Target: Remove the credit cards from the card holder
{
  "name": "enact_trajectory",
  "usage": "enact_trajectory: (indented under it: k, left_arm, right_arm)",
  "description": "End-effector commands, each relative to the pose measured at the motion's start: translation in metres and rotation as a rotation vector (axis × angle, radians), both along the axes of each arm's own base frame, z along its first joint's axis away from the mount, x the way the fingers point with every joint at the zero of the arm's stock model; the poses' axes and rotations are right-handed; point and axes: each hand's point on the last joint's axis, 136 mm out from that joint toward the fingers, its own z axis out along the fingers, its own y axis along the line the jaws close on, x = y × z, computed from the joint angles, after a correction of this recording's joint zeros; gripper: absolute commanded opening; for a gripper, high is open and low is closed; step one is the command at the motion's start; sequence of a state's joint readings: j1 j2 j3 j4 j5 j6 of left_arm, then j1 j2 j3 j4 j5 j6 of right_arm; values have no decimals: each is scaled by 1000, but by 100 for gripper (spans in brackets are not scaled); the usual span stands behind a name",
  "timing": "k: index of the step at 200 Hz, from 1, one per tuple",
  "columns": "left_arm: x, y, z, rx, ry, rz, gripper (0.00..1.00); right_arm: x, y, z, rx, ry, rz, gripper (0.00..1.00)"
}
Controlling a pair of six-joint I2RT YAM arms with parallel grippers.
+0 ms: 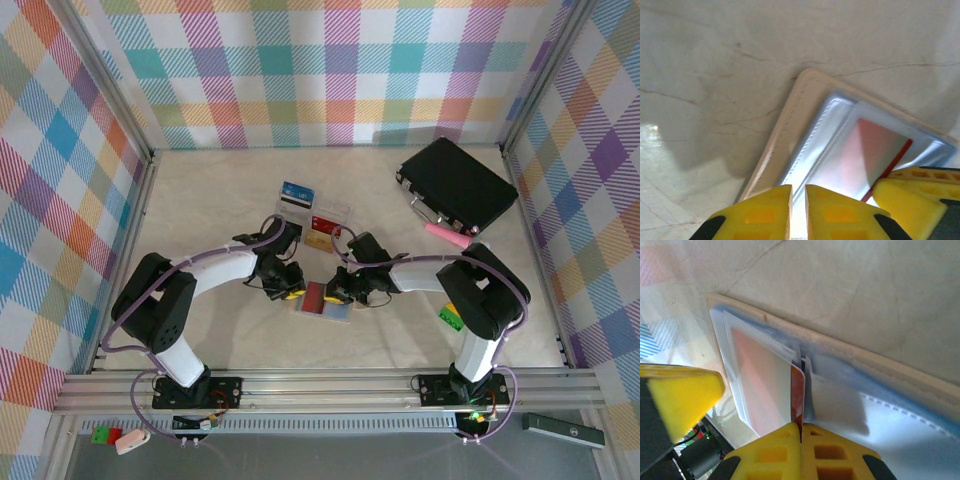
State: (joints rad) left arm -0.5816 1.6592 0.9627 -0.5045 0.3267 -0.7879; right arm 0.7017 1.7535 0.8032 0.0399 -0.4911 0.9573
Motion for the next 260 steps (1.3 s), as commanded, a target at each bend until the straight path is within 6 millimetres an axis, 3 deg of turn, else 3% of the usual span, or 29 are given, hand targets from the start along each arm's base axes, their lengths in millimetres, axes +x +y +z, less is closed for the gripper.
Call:
enact_trajectory:
  k: [1,51,95,123,174,223,260]
  left_arm:
    - [4,-6,21,-20,-54,-44,16]
    - [6,-24,25,-99,-61,-73,16]
    - [6,-41,11,-114,-32,-105,13]
    - [5,-39,-2,-87,-6,-97,11]
    - [-7,-14,-28,38,44,-66,11]
    - [-9,-12,-29,45,46,-61,15]
    - [-3,-18,-17,24,25,-78,15]
  right_arm:
    - [-14,-8,4,-17,51,-1,2]
    - [-21,-17,6,-45,92,-12,2]
    - [-22,-19,-2,-62,100,-10,1]
    - [-22,-19,-3,-70,93,-6,1]
    - [-27,-34,-10,-109,88,-22,1]
    - [-28,-46,-5,-100,51,-37,2]
    - [-25,-43,3,-77,26,-21,2]
